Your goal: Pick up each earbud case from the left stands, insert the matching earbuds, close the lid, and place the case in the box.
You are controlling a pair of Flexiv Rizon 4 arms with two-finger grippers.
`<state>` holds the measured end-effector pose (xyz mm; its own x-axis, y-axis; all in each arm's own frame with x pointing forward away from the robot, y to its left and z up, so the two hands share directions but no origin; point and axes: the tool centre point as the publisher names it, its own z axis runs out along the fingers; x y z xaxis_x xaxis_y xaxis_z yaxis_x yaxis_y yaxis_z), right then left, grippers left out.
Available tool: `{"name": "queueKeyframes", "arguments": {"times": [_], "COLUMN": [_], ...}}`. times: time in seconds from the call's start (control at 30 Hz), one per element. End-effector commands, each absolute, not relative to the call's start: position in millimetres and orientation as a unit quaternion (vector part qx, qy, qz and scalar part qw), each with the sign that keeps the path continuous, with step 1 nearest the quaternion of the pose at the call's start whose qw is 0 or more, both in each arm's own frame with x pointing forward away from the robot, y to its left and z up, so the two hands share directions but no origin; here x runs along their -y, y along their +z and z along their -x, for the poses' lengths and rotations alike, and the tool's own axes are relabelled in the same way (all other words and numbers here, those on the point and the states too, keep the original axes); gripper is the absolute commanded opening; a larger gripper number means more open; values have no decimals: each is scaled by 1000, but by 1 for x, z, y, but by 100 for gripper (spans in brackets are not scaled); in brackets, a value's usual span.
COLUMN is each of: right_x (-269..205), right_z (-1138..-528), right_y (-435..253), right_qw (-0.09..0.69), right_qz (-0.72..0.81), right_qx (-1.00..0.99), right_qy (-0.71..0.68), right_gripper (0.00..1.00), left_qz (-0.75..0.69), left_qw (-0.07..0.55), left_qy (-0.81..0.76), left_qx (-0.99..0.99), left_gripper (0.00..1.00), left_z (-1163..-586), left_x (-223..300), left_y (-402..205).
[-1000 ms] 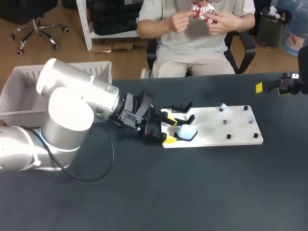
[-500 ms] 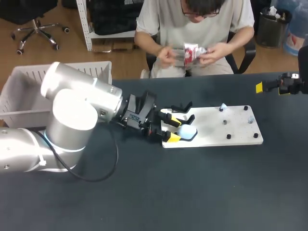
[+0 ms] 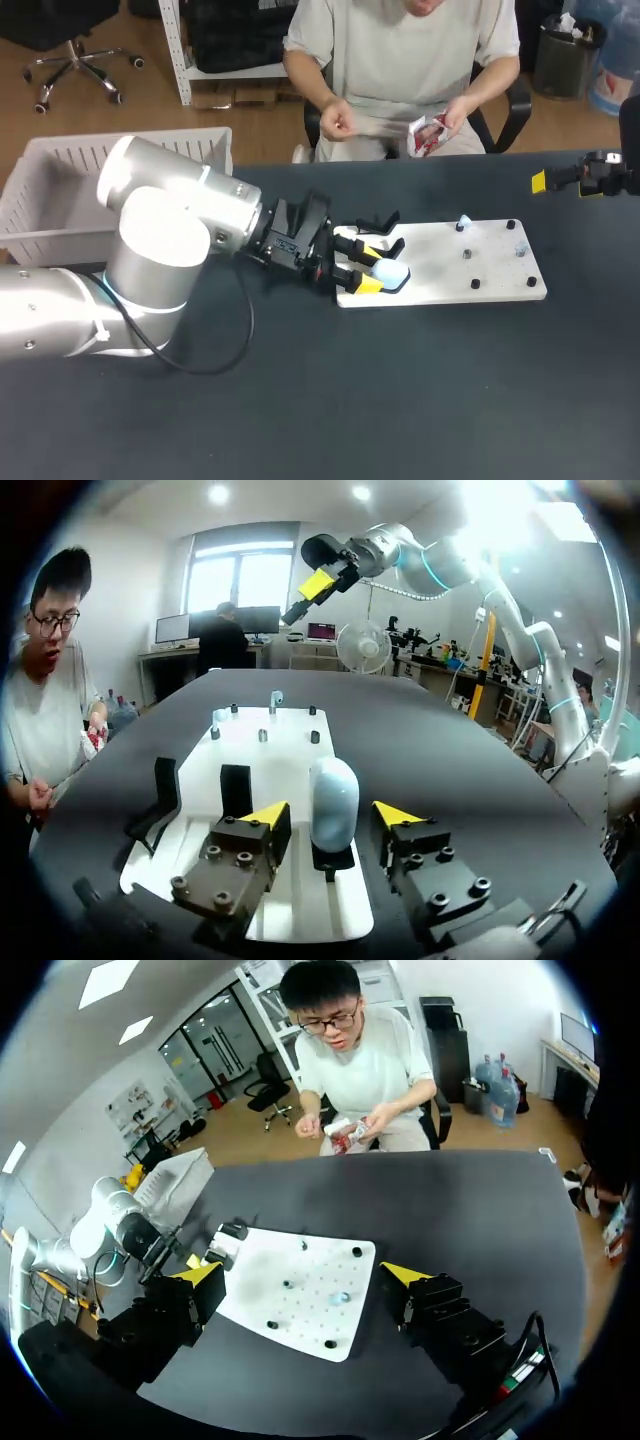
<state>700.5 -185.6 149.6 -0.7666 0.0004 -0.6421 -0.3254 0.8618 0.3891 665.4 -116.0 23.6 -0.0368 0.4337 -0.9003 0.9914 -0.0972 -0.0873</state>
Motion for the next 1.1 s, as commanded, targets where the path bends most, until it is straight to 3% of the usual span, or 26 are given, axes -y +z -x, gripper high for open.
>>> {"name": "queueKeyframes", "arguments": {"times": [0.03, 0.1, 0.43, 0.83, 0.93, 1.0, 1.1], "right_x": [186, 186, 186, 186, 186, 186, 186], "right_z": [-701, -701, -701, -701, -701, -701, -701], "right_y": [150, 150, 150, 150, 150, 150, 150], "right_qw": [329, 329, 329, 329, 329, 329, 329], "right_qz": [90, 90, 90, 90, 90, 90, 90], "right_qx": [-907, -907, -907, -907, -907, -907, -907], "right_qy": [248, 248, 248, 248, 248, 248, 248], "right_gripper": [100, 100, 100, 100, 100, 100, 100], "left_qz": [-607, -606, -601, -601, -602, -603, -604], "left_qw": [335, 335, 344, 345, 345, 345, 346], "left_qy": [-426, -428, -432, -437, -437, -436, -436], "left_qx": [-582, -581, -578, -574, -573, -572, -571], "left_gripper": [53, 60, 48, 47, 43, 31, 30], "left_z": [-668, -668, -672, -671, -671, -671, -671], "left_x": [119, 120, 122, 126, 127, 127, 128], "left_y": [19, 18, 17, 16, 15, 15, 14]}}
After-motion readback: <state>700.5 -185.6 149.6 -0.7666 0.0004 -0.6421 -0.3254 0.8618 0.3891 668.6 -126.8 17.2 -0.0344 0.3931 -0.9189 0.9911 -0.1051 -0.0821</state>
